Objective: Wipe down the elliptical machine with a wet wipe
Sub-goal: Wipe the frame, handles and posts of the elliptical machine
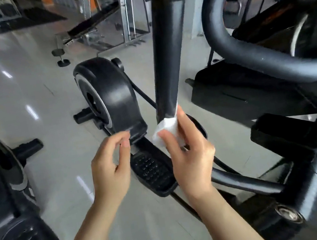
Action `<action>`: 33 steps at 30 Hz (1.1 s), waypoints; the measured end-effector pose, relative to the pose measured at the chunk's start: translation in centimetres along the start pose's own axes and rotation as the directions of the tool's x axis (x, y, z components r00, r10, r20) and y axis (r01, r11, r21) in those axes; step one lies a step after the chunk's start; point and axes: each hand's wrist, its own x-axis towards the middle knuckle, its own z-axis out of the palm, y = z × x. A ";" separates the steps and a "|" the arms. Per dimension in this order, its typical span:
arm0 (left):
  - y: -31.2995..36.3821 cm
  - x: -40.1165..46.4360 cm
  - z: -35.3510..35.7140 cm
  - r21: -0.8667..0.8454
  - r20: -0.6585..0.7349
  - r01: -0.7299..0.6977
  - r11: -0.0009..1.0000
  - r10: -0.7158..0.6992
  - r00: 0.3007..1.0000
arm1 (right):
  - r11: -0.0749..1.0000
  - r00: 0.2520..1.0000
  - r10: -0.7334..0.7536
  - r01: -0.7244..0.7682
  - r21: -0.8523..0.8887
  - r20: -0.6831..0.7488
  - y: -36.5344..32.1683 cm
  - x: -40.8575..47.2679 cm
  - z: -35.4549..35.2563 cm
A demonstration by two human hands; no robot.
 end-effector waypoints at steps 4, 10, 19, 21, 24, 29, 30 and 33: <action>-2.4 -0.7 1.8 -0.063 0.155 0.005 0.998 0.005 0.988 | 0.952 0.991 -0.071 0.102 -0.288 0.115 4.6 -4.4 -1.8; -4.8 -3.8 3.9 -0.104 0.406 0.056 0.993 -0.010 0.914 | 0.665 0.930 0.073 0.224 -0.712 0.361 9.5 -7.1 -10.7; -4.9 -0.5 5.1 -0.091 0.522 0.256 0.962 -0.173 0.835 | 0.726 0.950 0.077 0.155 -0.670 0.303 10.2 -7.6 -12.3; -5.0 0.5 5.7 -0.092 0.585 0.299 0.950 -0.192 0.788 | 0.816 0.966 -0.003 0.152 -0.557 0.260 10.2 -7.9 -12.1; -5.5 0.8 7.1 -0.046 0.707 0.380 0.924 -0.239 0.666 | 0.870 0.975 -0.067 0.160 -0.467 0.211 9.0 -9.5 -10.7; -6.8 2.3 9.0 -0.068 0.860 0.425 0.903 -0.163 0.483 | 0.957 0.917 0.171 -0.066 -0.283 0.361 9.1 -11.8 -6.1; -7.5 2.8 9.0 -0.068 0.881 0.442 0.895 -0.154 0.447 | 0.943 0.864 0.294 -0.193 -0.271 0.408 9.2 -11.1 -5.1; -10.0 4.9 7.9 -0.020 0.922 0.503 0.864 -0.178 0.343 | 0.869 0.645 0.488 -0.419 -0.263 0.588 9.0 -8.7 -0.8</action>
